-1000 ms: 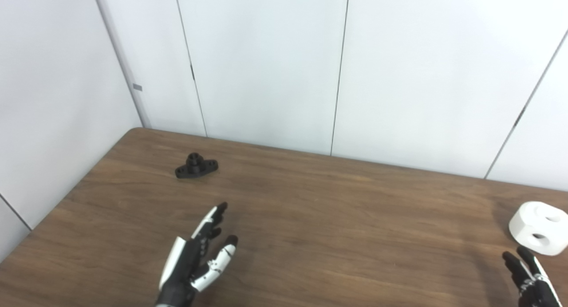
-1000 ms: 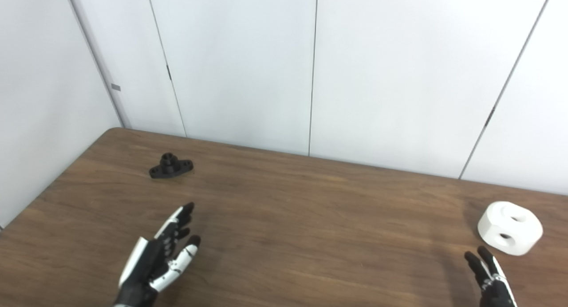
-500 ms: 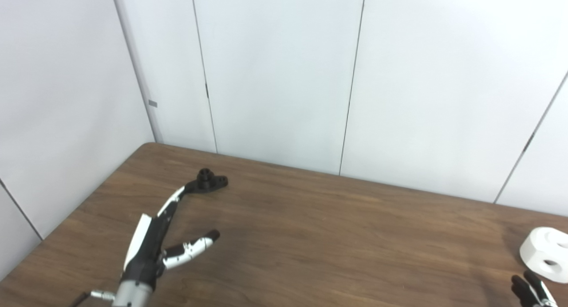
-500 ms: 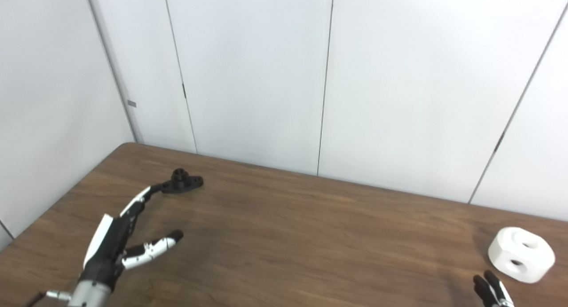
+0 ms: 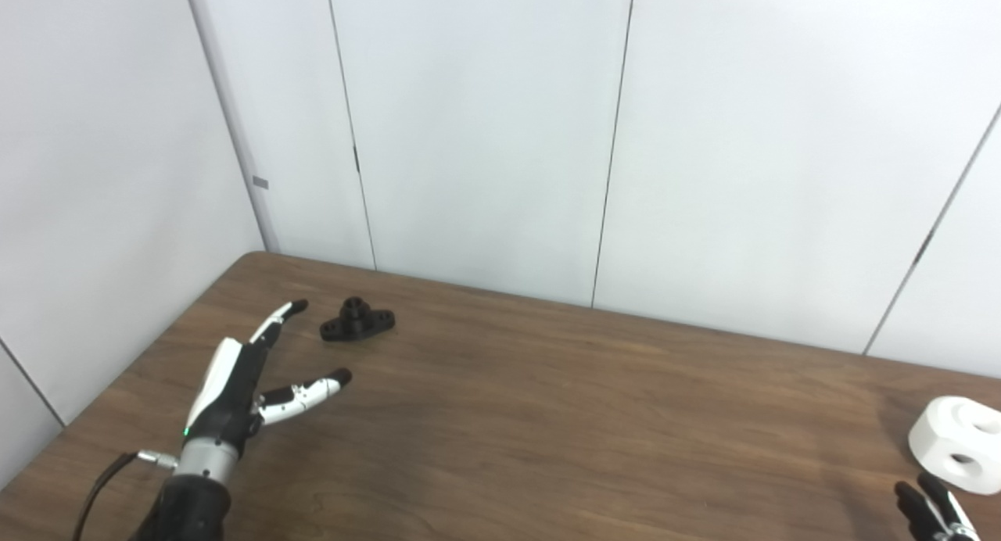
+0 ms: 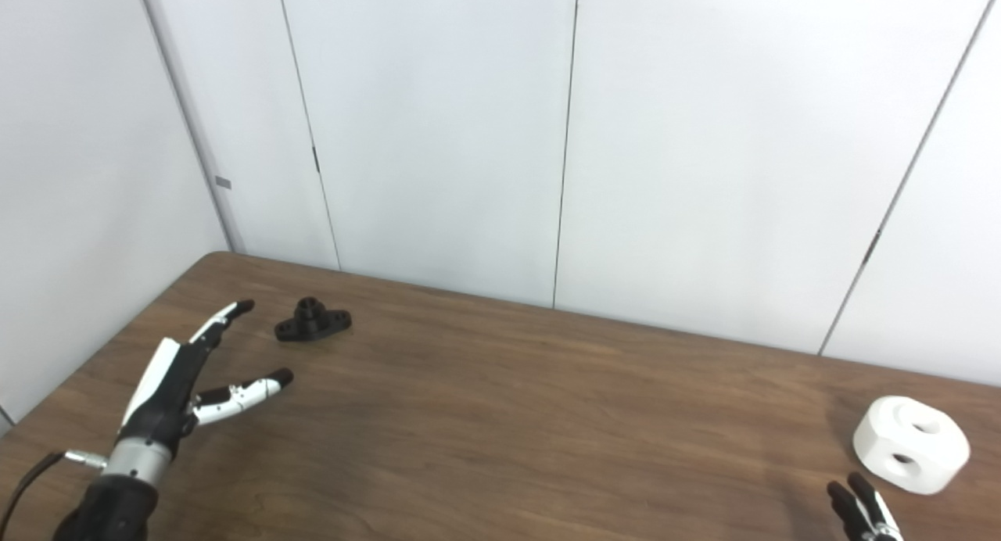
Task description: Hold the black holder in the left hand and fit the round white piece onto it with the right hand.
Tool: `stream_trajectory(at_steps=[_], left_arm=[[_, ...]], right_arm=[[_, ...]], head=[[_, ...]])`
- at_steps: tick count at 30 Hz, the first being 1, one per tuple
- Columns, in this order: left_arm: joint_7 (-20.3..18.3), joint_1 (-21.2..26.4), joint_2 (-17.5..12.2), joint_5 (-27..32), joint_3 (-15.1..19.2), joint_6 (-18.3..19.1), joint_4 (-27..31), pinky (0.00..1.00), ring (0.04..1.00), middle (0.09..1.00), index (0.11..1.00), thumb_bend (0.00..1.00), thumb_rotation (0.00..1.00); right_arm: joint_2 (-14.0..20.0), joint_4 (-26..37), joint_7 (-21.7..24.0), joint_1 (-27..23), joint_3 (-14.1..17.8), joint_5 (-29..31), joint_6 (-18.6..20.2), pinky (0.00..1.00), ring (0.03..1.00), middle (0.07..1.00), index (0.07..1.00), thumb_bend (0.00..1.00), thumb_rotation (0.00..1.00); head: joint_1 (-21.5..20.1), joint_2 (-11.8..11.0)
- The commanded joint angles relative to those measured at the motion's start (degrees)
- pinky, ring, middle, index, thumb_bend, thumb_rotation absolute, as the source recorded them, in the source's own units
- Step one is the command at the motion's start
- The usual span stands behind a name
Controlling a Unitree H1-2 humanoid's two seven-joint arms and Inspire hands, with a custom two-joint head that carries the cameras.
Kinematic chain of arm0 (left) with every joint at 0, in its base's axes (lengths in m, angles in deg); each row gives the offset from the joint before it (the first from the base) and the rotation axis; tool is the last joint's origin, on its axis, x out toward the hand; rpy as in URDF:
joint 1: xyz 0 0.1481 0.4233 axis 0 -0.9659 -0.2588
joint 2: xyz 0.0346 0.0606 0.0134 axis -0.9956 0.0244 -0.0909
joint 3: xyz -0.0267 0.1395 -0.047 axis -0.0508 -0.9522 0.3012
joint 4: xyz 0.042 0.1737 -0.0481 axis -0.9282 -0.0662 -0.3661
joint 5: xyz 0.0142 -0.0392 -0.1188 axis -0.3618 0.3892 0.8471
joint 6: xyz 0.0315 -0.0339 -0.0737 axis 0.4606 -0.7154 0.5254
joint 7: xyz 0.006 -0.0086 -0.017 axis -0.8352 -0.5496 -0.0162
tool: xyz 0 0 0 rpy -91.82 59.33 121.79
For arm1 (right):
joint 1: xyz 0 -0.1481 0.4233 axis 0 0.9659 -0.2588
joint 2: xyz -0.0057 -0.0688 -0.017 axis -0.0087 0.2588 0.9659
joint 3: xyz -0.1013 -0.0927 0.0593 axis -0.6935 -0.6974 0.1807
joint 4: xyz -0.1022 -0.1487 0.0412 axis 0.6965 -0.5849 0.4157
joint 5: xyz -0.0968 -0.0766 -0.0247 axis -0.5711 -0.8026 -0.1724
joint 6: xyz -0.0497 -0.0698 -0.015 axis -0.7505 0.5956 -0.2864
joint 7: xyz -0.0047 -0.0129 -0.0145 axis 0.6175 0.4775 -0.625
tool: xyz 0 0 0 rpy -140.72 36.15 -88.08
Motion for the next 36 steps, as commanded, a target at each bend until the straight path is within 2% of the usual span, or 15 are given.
stream_trajectory(at_steps=[1, 6, 14, 18, 27, 36], left_arm=[[1.5, 3.7, -2.7, -0.9, -0.2, -1.2, -1.1, 0.97, 0.98, 0.965, 0.928, 0.8, 0.29], [2.2, 7.2, -4.7, -3.0, -1.9, -0.6, -5.9, 1.0, 0.999, 0.972, 0.915, 0.82, 0.32], [2.3, 11.9, -6.9, -3.8, -4.7, -0.4, -11.5, 1.0, 1.0, 0.967, 0.897, 0.83, 0.31], [2.2, 13.9, -8.0, -4.9, -6.3, 0.1, -13.8, 1.0, 1.0, 0.962, 0.894, 0.84, 0.31], [2.4, 19.1, -11.2, -8.0, -11.1, 0.8, -21.4, 1.0, 1.0, 0.961, 0.878, 0.88, 0.31], [1.6, 23.1, -13.1, -12.1, -15.9, 4.4, -26.3, 1.0, 1.0, 0.97, 0.857, 0.9, 0.32]], right_arm=[[-1.0, -4.6, -0.6, 3.4, -0.5, 0.2, 0.1, 0.99, 0.944, 0.906, 0.936, 0.72, 0.98], [-1.0, -4.8, -0.6, 3.4, -0.5, 0.3, -0.2, 1.0, 0.948, 0.909, 0.94, 0.72, 0.98], [-0.9, -4.5, -0.5, 3.8, -0.7, -0.2, -1.1, 1.0, 0.943, 0.906, 0.944, 0.69, 1.0], [-1.3, -3.9, -0.8, 4.0, -0.6, 0.0, -0.1, 1.0, 0.942, 0.902, 0.938, 0.7, 0.98], [-1.4, -3.9, -1.1, 4.0, -0.6, -0.9, -0.4, 0.99, 0.937, 0.897, 0.938, 0.71, 0.99], [-1.5, -3.1, -0.9, 4.3, -0.4, -0.3, 0.3, 0.99, 0.945, 0.904, 0.944, 0.71, 0.99]], head=[[0.0, 0.1], [-0.2, 0.1], [-0.4, 0.4], [-0.8, 0.5], [-1.0, 0.5], [-1.4, 0.9]])
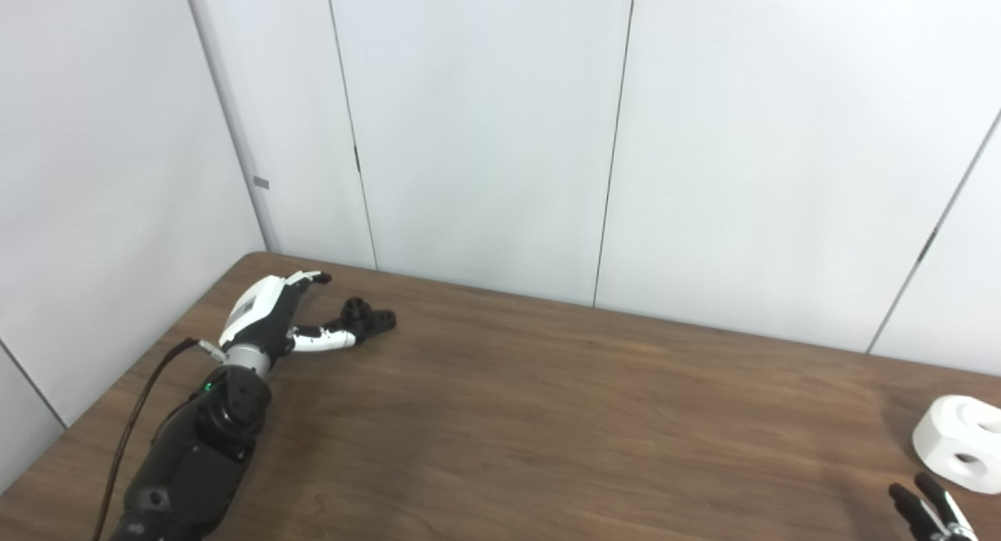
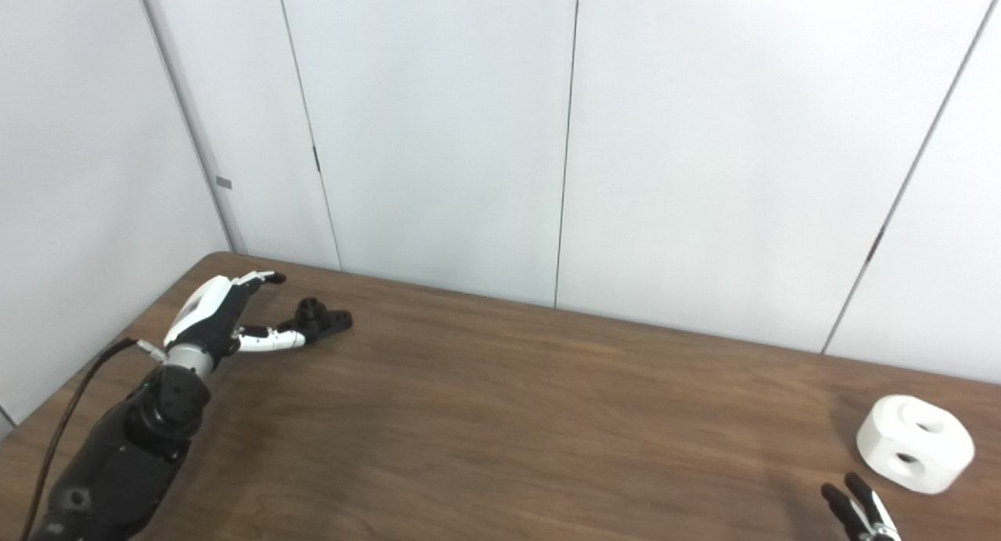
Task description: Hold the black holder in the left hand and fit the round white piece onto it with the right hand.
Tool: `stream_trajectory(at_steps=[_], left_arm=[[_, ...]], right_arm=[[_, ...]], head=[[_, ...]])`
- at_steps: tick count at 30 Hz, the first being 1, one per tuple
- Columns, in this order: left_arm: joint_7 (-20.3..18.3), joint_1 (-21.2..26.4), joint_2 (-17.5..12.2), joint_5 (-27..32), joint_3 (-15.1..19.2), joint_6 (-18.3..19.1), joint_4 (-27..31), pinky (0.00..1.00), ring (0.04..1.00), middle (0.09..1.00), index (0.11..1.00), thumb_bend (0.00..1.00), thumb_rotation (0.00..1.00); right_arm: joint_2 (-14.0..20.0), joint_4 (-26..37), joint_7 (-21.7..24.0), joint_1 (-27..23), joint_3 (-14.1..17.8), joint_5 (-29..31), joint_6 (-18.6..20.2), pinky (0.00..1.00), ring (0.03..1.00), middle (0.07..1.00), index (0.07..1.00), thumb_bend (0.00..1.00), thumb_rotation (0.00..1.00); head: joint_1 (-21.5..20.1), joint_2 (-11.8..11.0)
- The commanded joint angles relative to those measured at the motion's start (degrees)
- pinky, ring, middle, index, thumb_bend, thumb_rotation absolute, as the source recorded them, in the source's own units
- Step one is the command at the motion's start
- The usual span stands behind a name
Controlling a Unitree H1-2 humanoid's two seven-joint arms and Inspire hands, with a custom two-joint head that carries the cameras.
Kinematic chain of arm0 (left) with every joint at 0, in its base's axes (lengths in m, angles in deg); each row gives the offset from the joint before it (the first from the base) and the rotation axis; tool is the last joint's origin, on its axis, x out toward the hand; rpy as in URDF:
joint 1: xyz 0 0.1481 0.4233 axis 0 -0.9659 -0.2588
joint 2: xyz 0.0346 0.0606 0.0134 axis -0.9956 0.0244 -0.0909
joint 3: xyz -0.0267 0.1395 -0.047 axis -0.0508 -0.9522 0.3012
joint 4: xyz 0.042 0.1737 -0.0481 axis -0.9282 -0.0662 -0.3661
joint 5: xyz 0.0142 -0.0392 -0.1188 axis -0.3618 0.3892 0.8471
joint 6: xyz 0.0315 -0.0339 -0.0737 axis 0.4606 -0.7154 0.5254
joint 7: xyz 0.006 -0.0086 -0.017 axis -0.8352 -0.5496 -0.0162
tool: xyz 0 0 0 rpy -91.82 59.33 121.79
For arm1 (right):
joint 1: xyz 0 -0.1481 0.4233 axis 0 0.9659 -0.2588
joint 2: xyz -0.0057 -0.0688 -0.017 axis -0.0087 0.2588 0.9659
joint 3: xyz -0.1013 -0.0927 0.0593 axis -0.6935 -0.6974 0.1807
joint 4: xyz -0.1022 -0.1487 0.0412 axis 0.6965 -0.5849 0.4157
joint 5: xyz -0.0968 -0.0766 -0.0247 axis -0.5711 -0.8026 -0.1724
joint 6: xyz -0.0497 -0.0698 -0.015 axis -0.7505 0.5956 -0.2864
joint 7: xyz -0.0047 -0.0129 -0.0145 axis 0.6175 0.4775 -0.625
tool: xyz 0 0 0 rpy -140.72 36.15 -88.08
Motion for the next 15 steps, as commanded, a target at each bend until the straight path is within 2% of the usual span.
stream_trajectory(at_steps=[1, 6, 15], left_arm=[[0.3, 3.8, -3.1, -1.7, -0.7, 0.2, -0.1, 1.0, 1.0, 0.971, 0.854, 0.9, 0.31], [-1.0, 5.7, -4.1, -2.4, -3.0, 1.1, -2.6, 1.0, 1.0, 0.975, 0.845, 0.9, 0.32], [-2.3, 8.6, -5.7, -4.9, -7.3, 2.1, -6.1, 1.0, 1.0, 0.992, 0.833, 0.89, 0.35]], right_arm=[[-1.3, -3.6, -0.5, 3.6, -0.7, 1.0, 0.6, 1.0, 0.955, 0.912, 0.953, 0.71, 0.99], [-0.7, -3.5, 1.1, 3.5, -1.1, 3.3, 1.2, 1.0, 0.997, 0.959, 0.986, 0.74, 0.98], [-0.4, -3.8, 1.8, 3.6, -1.2, 5.3, 1.0, 1.0, 1.0, 0.969, 0.991, 0.73, 0.99]], head=[[-0.1, 0.0], [-0.2, 0.1], [-0.4, 0.3]])
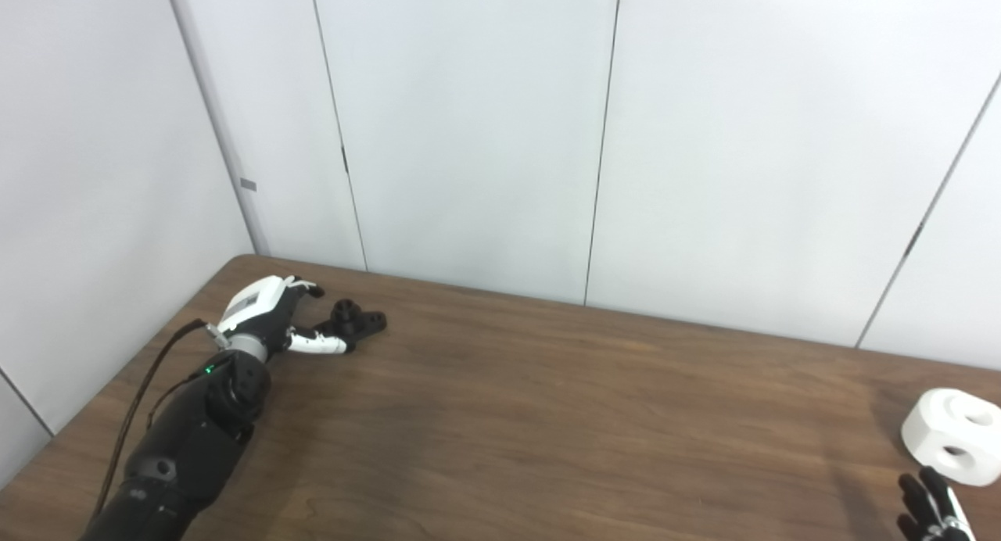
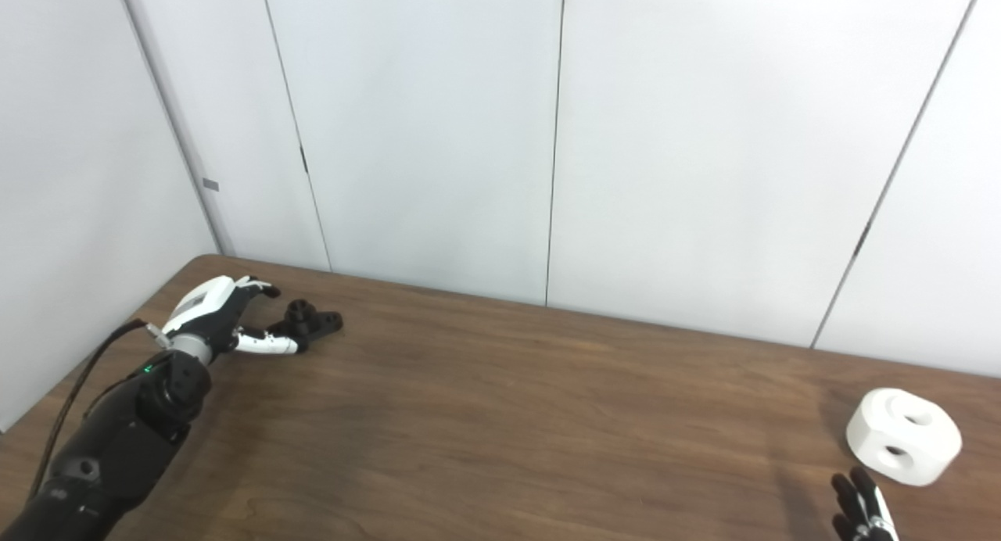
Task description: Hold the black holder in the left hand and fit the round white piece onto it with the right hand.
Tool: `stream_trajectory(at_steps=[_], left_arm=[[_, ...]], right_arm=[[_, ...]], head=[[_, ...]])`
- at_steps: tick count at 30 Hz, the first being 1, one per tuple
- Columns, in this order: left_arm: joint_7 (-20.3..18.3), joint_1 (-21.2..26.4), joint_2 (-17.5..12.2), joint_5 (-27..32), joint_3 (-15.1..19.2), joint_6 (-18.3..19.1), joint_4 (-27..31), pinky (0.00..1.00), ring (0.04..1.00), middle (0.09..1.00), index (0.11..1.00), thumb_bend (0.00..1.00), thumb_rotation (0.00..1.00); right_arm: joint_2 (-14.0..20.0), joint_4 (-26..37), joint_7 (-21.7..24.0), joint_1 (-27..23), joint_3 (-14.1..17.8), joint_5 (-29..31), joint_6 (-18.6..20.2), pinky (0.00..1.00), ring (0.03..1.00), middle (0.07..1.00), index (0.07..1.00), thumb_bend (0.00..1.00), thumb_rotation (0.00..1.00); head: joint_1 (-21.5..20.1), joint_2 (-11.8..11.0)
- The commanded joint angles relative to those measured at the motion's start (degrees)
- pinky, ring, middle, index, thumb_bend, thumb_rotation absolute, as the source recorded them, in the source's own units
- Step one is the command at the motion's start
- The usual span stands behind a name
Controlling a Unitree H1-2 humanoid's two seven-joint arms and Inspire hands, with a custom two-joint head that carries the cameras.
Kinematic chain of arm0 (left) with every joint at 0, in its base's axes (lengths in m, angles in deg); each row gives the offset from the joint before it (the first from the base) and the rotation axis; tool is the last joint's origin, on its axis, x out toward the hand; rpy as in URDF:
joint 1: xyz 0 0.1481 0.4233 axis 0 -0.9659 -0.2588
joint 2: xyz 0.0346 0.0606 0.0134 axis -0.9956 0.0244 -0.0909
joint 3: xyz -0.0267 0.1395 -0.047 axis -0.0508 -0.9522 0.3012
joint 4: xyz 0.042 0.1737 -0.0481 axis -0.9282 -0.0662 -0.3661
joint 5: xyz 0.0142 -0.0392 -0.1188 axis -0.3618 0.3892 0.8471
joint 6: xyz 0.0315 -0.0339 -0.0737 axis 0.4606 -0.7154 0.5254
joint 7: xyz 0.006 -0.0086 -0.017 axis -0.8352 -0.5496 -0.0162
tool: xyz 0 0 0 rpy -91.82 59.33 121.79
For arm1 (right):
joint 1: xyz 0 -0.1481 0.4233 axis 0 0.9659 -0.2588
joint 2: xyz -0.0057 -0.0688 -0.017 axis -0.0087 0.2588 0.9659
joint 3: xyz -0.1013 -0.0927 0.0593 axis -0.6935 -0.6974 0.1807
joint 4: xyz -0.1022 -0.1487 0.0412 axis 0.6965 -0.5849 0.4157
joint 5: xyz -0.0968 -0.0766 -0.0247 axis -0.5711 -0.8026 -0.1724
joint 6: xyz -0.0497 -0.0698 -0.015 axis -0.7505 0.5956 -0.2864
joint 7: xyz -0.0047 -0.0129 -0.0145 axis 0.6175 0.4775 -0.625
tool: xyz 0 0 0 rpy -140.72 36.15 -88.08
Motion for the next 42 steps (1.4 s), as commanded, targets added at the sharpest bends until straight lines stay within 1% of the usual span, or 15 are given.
stream_trajectory(at_steps=[1, 5, 12, 16, 20, 23, 29, 35, 42], left_arm=[[0.3, 4.0, -2.7, -1.4, -0.3, -0.5, 0.2, 1.0, 1.0, 0.992, 0.828, 0.89, 0.34], [0.0, 5.2, -2.7, -1.5, -1.1, -0.4, -1.3, 1.0, 1.0, 0.994, 0.807, 0.89, 0.34], [0.2, 6.7, -2.2, -1.4, -1.4, -0.7, -3.9, 1.0, 1.0, 0.996, 0.776, 0.88, 0.32], [-0.1, 6.8, -2.1, -1.1, -1.4, -0.6, -3.7, 1.0, 1.0, 0.997, 0.761, 0.87, 0.31], [-0.4, 7.0, -2.2, -1.9, -2.4, -0.7, -4.4, 1.0, 1.0, 0.993, 0.757, 0.86, 0.31], [-0.1, 7.0, -2.0, -1.4, -2.5, -0.7, -4.6, 1.0, 1.0, 0.988, 0.757, 0.86, 0.31], [-0.6, 6.9, -2.0, -1.3, -3.2, -1.3, -5.0, 1.0, 1.0, 0.978, 0.75, 0.85, 0.32], [-1.8, 6.8, -1.8, -1.6, -4.1, -0.3, -4.4, 1.0, 1.0, 0.968, 0.755, 0.84, 0.33], [-2.1, 6.9, -1.4, -1.6, -4.6, 0.1, -4.7, 1.0, 1.0, 0.96, 0.746, 0.83, 0.29]], right_arm=[[-1.0, -3.9, 0.3, 3.5, -0.9, 0.9, -0.1, 1.0, 1.0, 0.969, 0.99, 0.73, 0.99], [-1.2, -3.8, 0.2, 3.6, -0.9, 1.0, 0.0, 1.0, 1.0, 0.968, 0.989, 0.72, 0.98], [-1.1, -3.3, 0.1, 4.0, -1.0, 0.8, 0.1, 1.0, 0.999, 0.976, 0.996, 0.71, 0.99], [-1.2, -2.9, 0.0, 4.2, -0.9, 0.8, 0.6, 1.0, 1.0, 0.979, 0.999, 0.71, 0.99], [-1.3, -2.9, 0.1, 4.3, -0.8, 1.3, 0.4, 1.0, 1.0, 0.976, 0.997, 0.7, 0.98], [-1.3, -2.4, -0.1, 4.4, -0.9, 1.0, 1.2, 1.0, 1.0, 0.982, 0.998, 0.7, 0.98], [-1.4, -2.0, -0.1, 4.6, -0.9, 1.2, 1.5, 1.0, 1.0, 0.978, 1.0, 0.69, 0.99], [-1.4, -2.1, -0.3, 4.6, -0.8, 1.0, 1.2, 1.0, 1.0, 0.99, 1.0, 0.68, 0.99], [-1.5, -1.5, -0.4, 4.8, -0.9, 0.9, 1.7, 1.0, 1.0, 0.987, 1.0, 0.69, 0.99]], head=[[0.0, 0.0], [-0.3, 0.1], [-0.5, 0.2], [-0.6, 0.3], [-0.8, 0.5], [-0.8, 0.5], [-0.7, 0.7], [-0.9, 0.9], [-0.9, 1.0]])
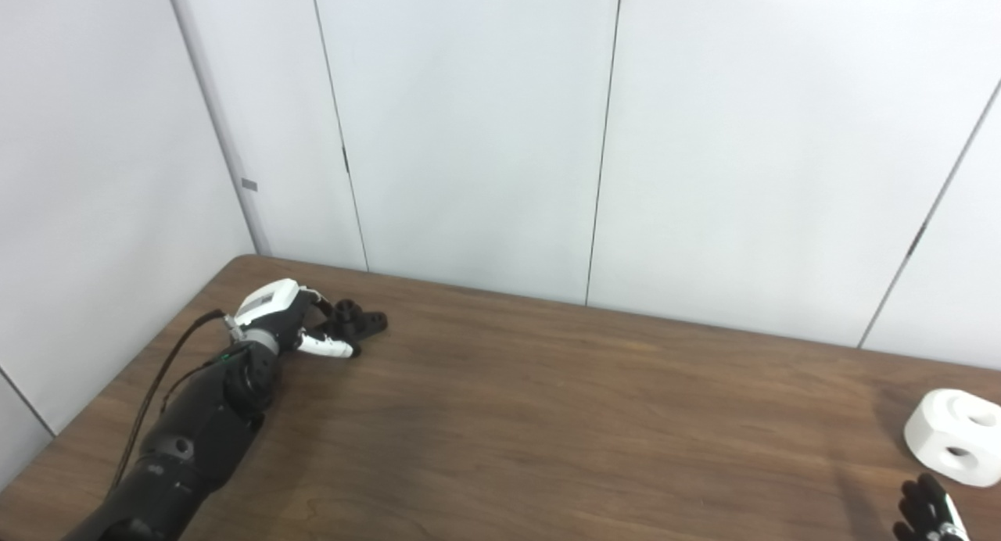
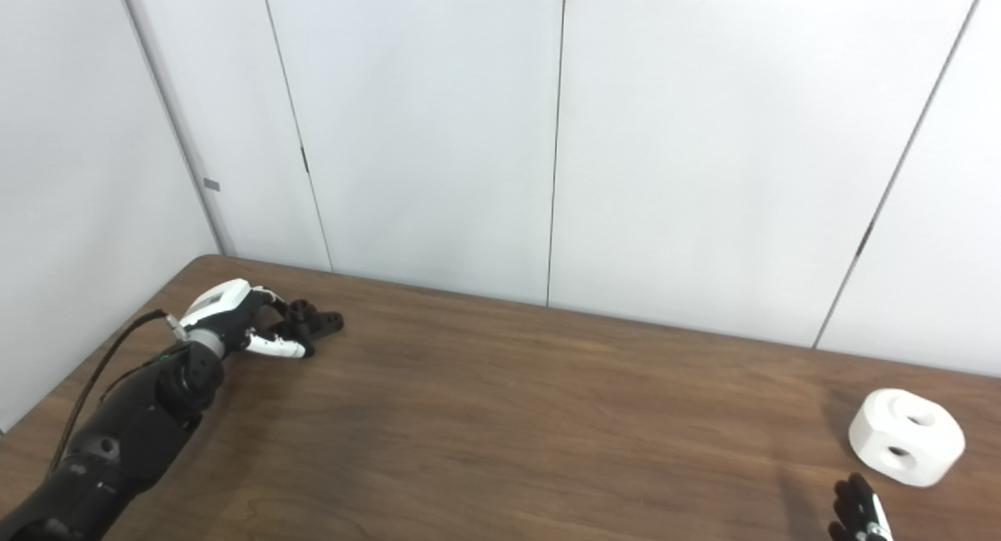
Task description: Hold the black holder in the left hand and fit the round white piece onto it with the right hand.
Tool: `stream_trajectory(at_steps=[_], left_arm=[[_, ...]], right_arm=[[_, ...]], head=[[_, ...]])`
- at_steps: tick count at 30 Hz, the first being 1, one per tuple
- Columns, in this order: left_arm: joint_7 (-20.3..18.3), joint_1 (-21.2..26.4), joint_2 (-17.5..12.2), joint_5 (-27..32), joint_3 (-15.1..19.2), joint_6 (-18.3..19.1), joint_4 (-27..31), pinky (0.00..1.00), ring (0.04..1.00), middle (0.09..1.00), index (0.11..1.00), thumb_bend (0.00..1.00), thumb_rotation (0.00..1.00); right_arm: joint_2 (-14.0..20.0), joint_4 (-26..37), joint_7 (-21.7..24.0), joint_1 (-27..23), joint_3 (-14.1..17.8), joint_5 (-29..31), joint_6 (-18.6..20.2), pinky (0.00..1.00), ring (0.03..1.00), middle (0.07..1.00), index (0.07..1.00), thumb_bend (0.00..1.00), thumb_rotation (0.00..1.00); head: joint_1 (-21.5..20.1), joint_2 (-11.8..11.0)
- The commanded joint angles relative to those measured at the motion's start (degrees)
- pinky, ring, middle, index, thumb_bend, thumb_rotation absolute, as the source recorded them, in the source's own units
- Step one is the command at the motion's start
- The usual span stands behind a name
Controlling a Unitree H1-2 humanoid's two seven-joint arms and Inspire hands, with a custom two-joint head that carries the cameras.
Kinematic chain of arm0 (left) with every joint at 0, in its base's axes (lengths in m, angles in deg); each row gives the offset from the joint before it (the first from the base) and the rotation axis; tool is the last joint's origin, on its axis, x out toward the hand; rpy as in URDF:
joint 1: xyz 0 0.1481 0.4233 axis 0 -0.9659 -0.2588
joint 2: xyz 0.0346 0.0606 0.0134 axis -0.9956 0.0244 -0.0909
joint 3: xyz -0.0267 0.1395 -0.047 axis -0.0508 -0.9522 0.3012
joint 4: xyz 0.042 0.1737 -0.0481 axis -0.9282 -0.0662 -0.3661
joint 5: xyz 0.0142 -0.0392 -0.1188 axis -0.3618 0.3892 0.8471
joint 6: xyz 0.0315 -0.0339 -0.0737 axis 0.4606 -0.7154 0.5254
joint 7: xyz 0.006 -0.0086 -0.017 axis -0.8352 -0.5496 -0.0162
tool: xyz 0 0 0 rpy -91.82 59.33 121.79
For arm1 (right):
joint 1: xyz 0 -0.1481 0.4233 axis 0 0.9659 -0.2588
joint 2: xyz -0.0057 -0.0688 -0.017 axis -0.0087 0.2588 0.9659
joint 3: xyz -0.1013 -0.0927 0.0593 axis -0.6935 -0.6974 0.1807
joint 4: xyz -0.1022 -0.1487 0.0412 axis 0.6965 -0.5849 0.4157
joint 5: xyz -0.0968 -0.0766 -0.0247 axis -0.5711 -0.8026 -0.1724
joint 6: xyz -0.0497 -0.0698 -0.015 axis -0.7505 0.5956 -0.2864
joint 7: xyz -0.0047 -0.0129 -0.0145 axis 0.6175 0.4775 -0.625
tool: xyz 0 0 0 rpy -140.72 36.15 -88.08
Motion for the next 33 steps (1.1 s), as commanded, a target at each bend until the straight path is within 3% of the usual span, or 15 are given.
stream_trajectory(at_steps=[1, 14, 17, 19, 21, 33], left_arm=[[-0.2, 3.0, -1.2, -0.8, -0.4, 0.0, 0.9, 1.0, 1.0, 0.959, 0.745, 0.83, 0.3], [-0.6, 3.0, -1.0, -0.2, -0.5, -0.3, 0.8, 1.0, 1.0, 0.924, 0.682, 0.8, 0.23], [-0.1, 3.0, -1.0, -0.1, -0.3, -1.0, 0.4, 1.0, 1.0, 0.942, 0.642, 0.77, 0.17], [0.6, 2.9, -0.9, 0.3, 0.1, -1.8, 0.0, 1.0, 1.0, 0.943, 0.525, 0.57, 0.08], [1.2, 2.7, -0.6, 1.0, 0.8, -2.5, -0.1, 1.0, 1.0, 0.928, 0.498, 0.53, 0.06], [2.8, 2.1, 0.7, 3.1, 3.1, -4.1, -0.3, 1.0, 0.997, 0.876, 0.488, 0.52, 0.04]], right_arm=[[-1.4, -2.8, -0.2, 3.7, -0.8, 0.9, 0.0, 1.0, 1.0, 0.989, 1.0, 0.69, 1.0], [-1.6, -2.2, -0.4, 3.9, -0.7, 0.8, 0.4, 1.0, 1.0, 0.985, 1.0, 0.67, 1.0], [-1.7, -2.0, -0.4, 4.0, -0.7, 0.8, 0.6, 1.0, 1.0, 0.987, 1.0, 0.68, 1.0], [-1.7, -2.0, -0.4, 4.0, -0.7, 0.8, 0.4, 1.0, 1.0, 0.987, 1.0, 0.68, 0.99], [-1.6, -2.0, -0.5, 4.0, -0.7, 0.5, 0.2, 1.0, 1.0, 0.987, 1.0, 0.68, 1.0], [-1.7, -1.7, -0.6, 4.2, -0.6, 0.9, 0.4, 1.0, 1.0, 0.972, 1.0, 0.69, 0.99]], head=[[0.0, 0.0], [-0.2, 0.3], [-0.3, 0.4], [-0.4, 0.4], [-0.4, 0.4], [-0.5, 0.7]])
